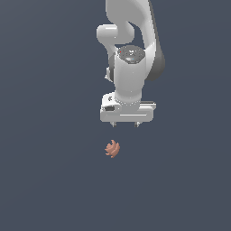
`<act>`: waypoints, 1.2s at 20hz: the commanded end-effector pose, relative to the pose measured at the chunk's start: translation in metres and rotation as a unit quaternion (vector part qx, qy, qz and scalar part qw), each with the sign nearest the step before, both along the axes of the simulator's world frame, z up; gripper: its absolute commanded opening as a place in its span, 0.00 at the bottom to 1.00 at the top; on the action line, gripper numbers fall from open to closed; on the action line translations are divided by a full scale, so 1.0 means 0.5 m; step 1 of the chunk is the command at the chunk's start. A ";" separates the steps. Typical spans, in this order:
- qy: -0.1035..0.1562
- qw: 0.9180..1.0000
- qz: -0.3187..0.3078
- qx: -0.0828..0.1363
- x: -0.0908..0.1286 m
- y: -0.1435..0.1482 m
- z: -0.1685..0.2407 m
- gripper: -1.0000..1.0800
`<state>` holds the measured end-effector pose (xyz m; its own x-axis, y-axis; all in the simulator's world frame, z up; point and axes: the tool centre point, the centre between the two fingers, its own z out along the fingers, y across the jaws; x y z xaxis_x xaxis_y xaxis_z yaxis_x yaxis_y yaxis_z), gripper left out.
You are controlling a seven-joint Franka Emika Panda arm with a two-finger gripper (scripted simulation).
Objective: Pick up the object and move it to a goal position.
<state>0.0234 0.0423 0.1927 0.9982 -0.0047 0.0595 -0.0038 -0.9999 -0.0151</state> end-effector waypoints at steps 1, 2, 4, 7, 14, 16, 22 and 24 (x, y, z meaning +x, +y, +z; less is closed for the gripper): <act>0.003 1.000 -0.020 0.001 0.008 -0.008 -0.014 0.96; 0.004 1.000 -0.030 0.002 0.012 -0.012 -0.020 0.96; 0.007 0.999 -0.052 0.003 0.020 -0.020 -0.036 0.96; 0.012 0.996 -0.092 0.004 0.034 -0.036 -0.063 0.96; 0.023 0.981 -0.192 0.004 0.066 -0.078 -0.137 0.96; 0.025 0.977 -0.213 0.004 0.072 -0.088 -0.154 0.96; 0.029 0.966 -0.257 0.002 0.083 -0.107 -0.190 0.96; 0.030 0.964 -0.265 0.001 0.085 -0.111 -0.197 0.96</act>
